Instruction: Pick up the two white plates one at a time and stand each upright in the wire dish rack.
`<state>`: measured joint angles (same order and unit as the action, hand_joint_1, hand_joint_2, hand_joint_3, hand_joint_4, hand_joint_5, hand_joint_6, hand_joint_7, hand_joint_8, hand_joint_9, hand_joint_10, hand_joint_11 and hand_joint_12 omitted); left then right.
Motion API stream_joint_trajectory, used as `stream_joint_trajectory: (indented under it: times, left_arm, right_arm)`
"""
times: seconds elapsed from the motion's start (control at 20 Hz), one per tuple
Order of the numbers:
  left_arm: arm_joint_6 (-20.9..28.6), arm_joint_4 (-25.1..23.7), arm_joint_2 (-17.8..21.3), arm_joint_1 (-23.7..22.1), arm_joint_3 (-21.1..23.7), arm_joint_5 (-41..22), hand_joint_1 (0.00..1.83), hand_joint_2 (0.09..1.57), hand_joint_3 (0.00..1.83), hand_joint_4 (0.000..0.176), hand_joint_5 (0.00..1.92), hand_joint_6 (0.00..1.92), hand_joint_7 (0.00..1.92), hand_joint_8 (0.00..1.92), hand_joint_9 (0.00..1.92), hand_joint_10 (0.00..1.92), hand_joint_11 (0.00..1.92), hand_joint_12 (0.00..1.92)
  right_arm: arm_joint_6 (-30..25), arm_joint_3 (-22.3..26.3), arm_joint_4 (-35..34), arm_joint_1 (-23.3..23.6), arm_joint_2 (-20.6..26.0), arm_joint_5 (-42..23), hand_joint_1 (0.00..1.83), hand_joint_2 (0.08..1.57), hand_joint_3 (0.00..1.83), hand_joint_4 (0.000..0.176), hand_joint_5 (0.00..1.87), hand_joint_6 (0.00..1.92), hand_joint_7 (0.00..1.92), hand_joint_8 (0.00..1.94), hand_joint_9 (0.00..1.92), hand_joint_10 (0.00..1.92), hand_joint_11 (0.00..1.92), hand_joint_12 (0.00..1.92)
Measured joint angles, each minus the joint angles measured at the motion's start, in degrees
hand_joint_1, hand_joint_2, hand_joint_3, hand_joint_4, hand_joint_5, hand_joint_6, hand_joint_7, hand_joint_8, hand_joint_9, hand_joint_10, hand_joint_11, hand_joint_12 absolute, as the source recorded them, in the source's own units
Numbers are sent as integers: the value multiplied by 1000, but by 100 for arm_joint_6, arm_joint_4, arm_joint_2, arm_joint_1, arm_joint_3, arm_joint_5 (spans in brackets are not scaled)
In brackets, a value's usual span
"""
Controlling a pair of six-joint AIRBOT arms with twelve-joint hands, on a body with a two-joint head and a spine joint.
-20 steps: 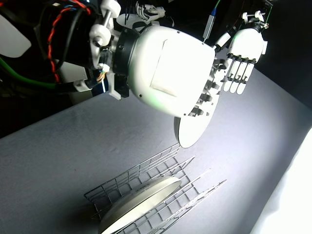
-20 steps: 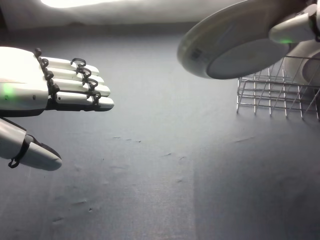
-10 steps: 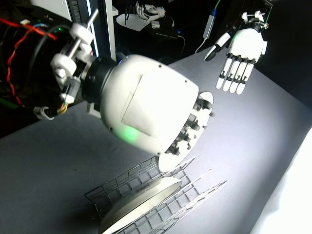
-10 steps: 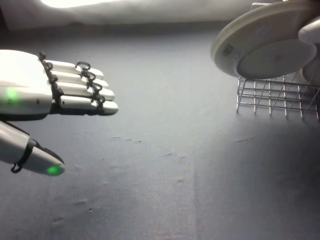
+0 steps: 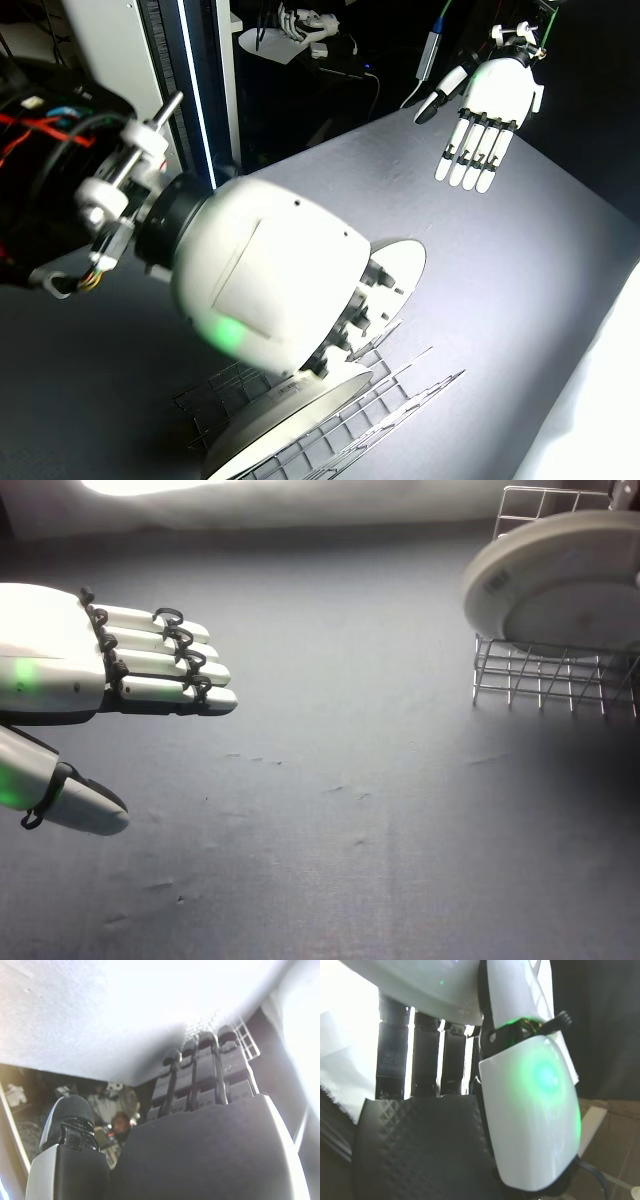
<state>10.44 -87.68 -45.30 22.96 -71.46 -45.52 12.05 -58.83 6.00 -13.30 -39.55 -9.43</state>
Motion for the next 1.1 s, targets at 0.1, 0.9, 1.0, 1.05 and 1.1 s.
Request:
stream_joint_trajectory:
  times: [0.1, 0.9, 1.0, 1.05, 1.1]
  left_arm:
    - [0, 0, 0, 0, 0, 2, 0, 1158, 0, 0, 0, 0, 0, 0, 0, 0, 0, 0]
    - [-2, 0, -7, 15, 13, 7, 0, 1157, 0, 0, 0, 0, 0, 0, 0, 0, 0, 0]
    - [0, -2, -7, 13, 20, 9, 0, 1162, 0, 0, 0, 0, 0, 0, 0, 0, 4, 2]
    - [0, 0, -7, 15, 24, 2, 0, 1161, 0, 0, 0, 0, 0, 0, 0, 0, 0, 0]
    - [0, 0, -13, 13, 35, 4, 0, 1160, 0, 0, 0, 0, 0, 0, 0, 0, 0, 0]
  right_arm:
    - [20, -26, 114, -103, 0, -11, 1465, 1094, 0, 0, 955, 936, 928, 879, 984, 1023, 964, 1389]
    - [105, -48, 745, -107, -52, -313, 1126, 1081, 0, 0, 362, 0, 351, 0, 416, 1, 83, 1224]
    - [107, -31, 846, 35, -55, -313, 1082, 1022, 0, 0, 256, 2, 199, 0, 258, 3, 2, 1113]
    - [109, 28, 898, 98, -50, -334, 1040, 1015, 0, 0, 179, 0, 110, 0, 163, 0, 0, 896]
    - [107, 72, 1047, 164, -52, -380, 1020, 1012, 0, 0, 145, 2, 71, 2, 119, 3, 0, 767]
